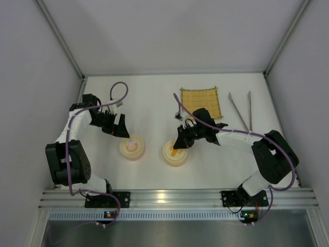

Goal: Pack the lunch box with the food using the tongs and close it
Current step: Close the box lid on the packing box.

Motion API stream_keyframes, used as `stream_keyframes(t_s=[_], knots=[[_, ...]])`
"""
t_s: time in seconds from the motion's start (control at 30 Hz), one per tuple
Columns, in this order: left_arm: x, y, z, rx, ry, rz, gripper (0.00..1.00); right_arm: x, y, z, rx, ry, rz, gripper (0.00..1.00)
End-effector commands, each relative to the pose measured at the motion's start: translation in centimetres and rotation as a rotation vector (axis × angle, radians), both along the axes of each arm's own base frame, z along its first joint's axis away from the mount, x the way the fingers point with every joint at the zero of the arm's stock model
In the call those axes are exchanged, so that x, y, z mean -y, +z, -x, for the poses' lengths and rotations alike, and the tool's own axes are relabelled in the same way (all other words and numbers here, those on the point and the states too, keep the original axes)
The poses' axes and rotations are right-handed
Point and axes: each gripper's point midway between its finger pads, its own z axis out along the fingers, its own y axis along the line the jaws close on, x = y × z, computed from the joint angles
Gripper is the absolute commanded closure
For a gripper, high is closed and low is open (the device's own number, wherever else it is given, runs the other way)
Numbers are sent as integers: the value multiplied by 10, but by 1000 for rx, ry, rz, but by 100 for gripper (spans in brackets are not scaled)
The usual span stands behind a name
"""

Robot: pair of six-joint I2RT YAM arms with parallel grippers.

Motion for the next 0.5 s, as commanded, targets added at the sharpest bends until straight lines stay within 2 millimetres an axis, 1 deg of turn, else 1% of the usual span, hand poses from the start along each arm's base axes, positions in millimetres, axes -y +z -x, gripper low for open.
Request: stream_keyframes(t_s=[0.0, 0.1, 0.13, 0.17, 0.23, 0.27, 0.3, 0.37, 0.47], knots=[[4, 12, -2, 41, -19, 31, 2, -1, 19, -4, 79, 69, -4, 100], [3, 12, -1, 41, -22, 27, 2, 1, 20, 0, 106, 140, 28, 100], [3, 11, -1, 41, -23, 27, 2, 0, 25, 1, 143, 183, 19, 100], [4, 11, -2, 39, -22, 32, 2, 4, 24, 7, 130, 209, 34, 100], [4, 11, -2, 38, -23, 37, 2, 5, 27, 10, 148, 258, 40, 100], [5, 10, -1, 33, -23, 41, 2, 4, 32, 6, 186, 293, 41, 100], [6, 10, -2, 33, -23, 44, 2, 7, 30, 11, 163, 309, 58, 100], [5, 11, -2, 33, -22, 49, 2, 7, 35, 9, 202, 348, 60, 100], [6, 11, -2, 32, -26, 53, 2, 9, 33, 14, 232, 400, 76, 100]])
